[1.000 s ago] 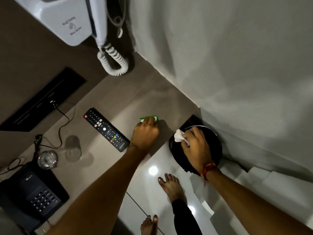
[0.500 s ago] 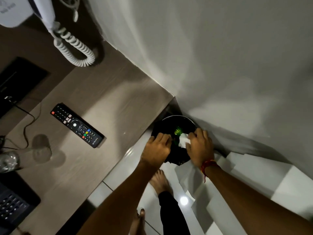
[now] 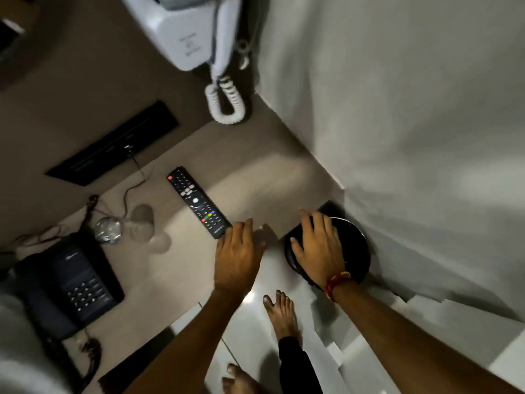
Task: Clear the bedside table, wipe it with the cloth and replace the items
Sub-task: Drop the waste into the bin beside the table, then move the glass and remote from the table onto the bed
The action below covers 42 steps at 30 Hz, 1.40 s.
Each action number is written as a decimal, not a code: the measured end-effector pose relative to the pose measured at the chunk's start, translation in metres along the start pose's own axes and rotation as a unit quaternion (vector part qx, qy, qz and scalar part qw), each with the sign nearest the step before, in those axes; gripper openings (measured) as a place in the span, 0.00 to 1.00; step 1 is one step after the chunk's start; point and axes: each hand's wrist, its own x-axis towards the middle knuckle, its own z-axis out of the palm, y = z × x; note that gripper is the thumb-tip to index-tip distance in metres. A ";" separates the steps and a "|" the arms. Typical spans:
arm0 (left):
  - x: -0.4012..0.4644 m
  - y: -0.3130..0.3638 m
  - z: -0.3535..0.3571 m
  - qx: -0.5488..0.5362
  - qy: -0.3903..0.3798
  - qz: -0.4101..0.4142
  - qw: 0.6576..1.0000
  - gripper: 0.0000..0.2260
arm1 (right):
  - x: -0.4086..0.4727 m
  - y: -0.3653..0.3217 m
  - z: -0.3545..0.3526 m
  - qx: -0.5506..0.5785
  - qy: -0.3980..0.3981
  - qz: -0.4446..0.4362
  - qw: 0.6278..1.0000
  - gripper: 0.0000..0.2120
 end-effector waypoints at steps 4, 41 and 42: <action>-0.024 -0.045 -0.028 -0.114 0.036 -0.183 0.976 0.25 | 0.021 -0.072 0.000 0.022 0.002 -0.057 0.998 0.32; -0.310 -0.295 -0.226 -0.332 0.469 -0.465 0.673 0.23 | -0.135 -0.483 0.029 0.134 -0.092 -0.284 0.945 0.25; -0.332 -0.300 -0.232 -0.316 0.489 -0.471 0.663 0.22 | -0.156 -0.503 0.030 0.130 -0.099 -0.300 0.940 0.25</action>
